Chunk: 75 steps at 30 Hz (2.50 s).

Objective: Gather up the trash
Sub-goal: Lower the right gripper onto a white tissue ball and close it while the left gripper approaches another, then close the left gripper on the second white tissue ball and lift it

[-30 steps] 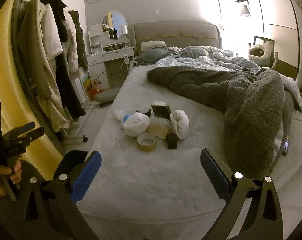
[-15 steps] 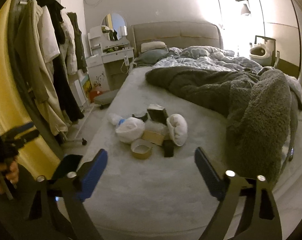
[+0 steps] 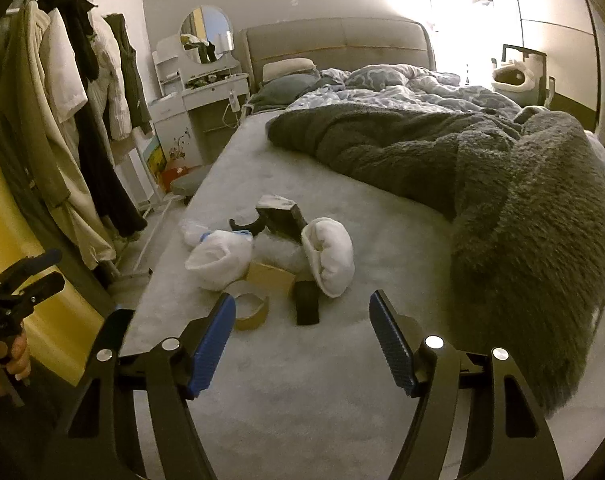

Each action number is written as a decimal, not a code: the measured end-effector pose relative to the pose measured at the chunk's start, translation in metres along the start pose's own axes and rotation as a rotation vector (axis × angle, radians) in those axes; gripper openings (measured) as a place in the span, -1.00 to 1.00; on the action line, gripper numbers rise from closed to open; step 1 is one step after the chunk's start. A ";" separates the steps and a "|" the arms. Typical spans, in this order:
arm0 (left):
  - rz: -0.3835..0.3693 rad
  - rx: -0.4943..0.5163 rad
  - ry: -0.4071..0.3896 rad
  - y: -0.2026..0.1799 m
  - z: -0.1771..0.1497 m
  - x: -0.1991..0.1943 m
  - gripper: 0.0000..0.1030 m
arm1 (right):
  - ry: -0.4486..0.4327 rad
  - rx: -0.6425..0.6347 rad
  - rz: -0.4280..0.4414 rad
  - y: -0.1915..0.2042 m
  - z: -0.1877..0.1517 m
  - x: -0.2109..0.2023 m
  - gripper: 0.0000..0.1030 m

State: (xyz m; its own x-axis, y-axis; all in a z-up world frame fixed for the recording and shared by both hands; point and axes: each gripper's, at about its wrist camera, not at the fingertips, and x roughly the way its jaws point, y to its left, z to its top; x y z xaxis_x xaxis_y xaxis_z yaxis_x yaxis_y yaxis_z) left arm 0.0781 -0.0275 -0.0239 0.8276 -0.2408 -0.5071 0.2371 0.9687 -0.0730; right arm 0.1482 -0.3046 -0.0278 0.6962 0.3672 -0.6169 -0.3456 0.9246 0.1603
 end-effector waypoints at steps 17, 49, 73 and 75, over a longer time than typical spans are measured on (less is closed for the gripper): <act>-0.129 0.054 0.038 -0.022 0.013 0.063 0.65 | 0.011 -0.025 0.031 -0.008 0.033 0.050 0.27; -0.257 -0.079 0.272 -0.034 0.022 0.175 -0.03 | 0.145 -0.003 0.045 -0.024 0.049 0.098 -0.57; -0.082 -0.190 0.111 0.055 0.043 0.092 -0.32 | -0.178 -0.110 0.024 0.075 0.112 0.076 -0.57; -0.064 -0.198 0.109 0.066 0.042 0.086 -0.32 | -0.174 -0.129 0.039 0.088 0.113 0.081 -0.57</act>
State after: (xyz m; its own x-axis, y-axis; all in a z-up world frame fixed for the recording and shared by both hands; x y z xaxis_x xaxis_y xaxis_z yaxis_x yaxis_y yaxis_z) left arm 0.1862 0.0127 -0.0366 0.7520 -0.3044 -0.5847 0.1741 0.9472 -0.2692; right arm 0.2453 -0.1817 0.0232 0.7747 0.4250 -0.4682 -0.4447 0.8926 0.0745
